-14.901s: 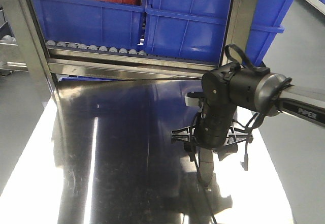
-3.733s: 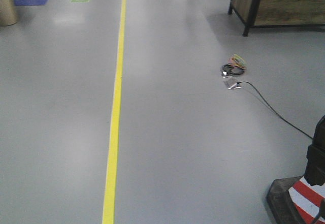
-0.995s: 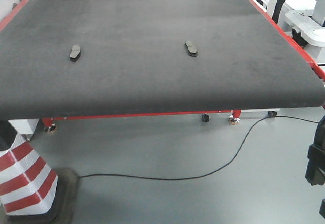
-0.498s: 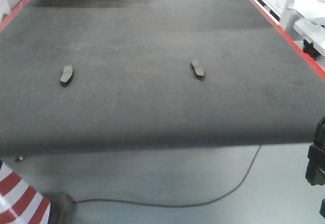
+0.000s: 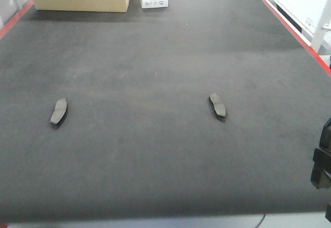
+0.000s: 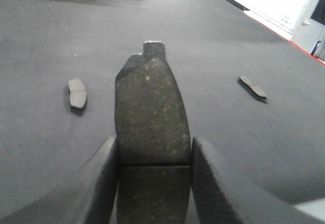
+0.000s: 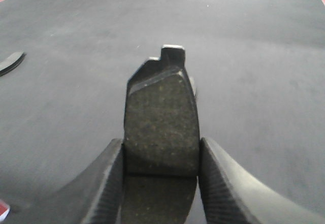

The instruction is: Move and align brake pads A on conveyor

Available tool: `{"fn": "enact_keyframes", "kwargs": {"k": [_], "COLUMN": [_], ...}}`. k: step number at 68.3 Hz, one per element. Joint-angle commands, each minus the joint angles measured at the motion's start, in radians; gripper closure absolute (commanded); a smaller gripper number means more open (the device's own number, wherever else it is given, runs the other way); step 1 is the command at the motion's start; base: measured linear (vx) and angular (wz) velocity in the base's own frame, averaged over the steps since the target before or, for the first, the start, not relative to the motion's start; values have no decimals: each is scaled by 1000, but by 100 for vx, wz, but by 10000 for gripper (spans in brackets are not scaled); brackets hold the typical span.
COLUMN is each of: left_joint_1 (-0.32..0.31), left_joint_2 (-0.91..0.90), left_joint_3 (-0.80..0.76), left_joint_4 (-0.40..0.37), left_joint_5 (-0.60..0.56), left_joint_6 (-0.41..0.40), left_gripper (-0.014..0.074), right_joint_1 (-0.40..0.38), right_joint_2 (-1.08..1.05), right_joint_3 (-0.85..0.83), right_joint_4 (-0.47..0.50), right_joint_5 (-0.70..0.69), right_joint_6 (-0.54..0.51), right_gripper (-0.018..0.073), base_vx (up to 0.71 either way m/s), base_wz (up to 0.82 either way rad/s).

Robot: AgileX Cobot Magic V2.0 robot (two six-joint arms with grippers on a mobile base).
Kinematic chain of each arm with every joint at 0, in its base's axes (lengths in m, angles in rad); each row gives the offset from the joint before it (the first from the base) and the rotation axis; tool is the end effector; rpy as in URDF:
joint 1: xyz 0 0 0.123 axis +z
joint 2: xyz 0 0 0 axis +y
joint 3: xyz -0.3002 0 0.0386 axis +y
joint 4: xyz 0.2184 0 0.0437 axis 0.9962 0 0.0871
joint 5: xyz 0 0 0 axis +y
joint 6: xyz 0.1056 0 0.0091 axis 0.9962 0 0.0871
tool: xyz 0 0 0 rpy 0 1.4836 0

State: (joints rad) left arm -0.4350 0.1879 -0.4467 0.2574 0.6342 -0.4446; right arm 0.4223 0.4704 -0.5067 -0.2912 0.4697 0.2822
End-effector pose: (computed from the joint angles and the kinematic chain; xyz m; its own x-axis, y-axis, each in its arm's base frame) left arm 0.0186 0.0090 0.2868 -0.3037 -0.1134 -0.9460 0.2200 0.9577 -0.1854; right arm 0.0658 0.0144 0.3110 -0.3009 -0.1123 -0.9470 -0.2879 0.9574 -0.0221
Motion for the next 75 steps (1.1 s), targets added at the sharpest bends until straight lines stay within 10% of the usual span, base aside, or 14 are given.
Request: {"fn": "enact_keyframes", "kwargs": {"k": [1,75], "left_joint_1": [-3,-3], "left_joint_2": [15,15], "left_joint_3": [-27,-27], "left_joint_4": [10,10], "left_joint_5": [-92,-92], "left_joint_6": [-5,-5], "left_gripper": [603,603], "right_joint_1": [-4,-4], "right_joint_2": [2,2], "right_joint_3": [-30,-30], "right_joint_4": [-21,-21], "right_joint_5": [-89,-89], "right_joint_6": [-6,-6], "right_gripper": [564,564], "base_vx": [33,17], "base_wz": [0,5]}}
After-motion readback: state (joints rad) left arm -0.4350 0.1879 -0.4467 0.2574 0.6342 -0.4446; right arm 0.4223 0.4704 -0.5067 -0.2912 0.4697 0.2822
